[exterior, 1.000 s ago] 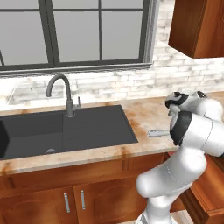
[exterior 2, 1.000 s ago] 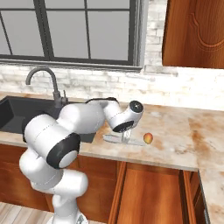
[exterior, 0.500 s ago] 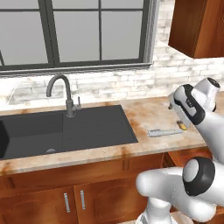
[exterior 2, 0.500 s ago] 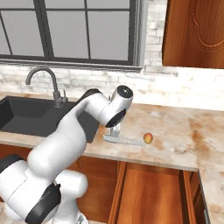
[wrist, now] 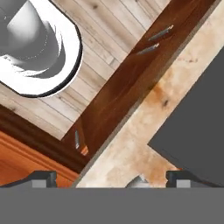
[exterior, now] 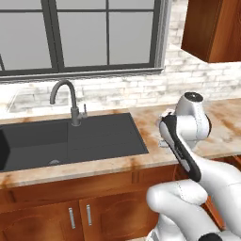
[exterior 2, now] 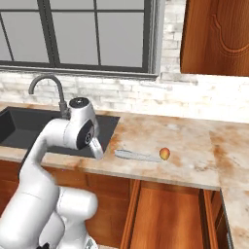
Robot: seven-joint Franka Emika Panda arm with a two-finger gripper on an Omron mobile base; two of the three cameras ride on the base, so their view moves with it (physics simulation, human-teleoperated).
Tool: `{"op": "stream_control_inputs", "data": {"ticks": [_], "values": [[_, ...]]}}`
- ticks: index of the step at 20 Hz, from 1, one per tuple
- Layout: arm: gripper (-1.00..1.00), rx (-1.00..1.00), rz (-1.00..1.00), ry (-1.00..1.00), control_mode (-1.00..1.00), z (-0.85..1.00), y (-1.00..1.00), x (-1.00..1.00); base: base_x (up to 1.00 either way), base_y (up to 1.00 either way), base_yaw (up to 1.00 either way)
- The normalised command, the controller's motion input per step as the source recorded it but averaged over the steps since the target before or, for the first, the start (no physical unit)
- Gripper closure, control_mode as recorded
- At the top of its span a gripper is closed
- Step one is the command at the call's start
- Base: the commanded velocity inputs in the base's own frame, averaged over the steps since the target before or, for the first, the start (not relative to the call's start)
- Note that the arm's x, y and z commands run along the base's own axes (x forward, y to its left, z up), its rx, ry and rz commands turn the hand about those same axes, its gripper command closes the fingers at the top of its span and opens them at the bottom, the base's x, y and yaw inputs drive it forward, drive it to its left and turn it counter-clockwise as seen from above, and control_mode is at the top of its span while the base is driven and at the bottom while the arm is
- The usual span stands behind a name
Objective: Pick the tongs from the drawer and place it on the counter.
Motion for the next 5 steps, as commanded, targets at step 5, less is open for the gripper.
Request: {"op": "stream_control_inputs", "data": {"ticks": [5], "values": [[-1.0, -0.29, 0.34, 0.0, -1.0, -0.92, 1.0, -0.97, 0.0, 0.0, 0.0]]}}
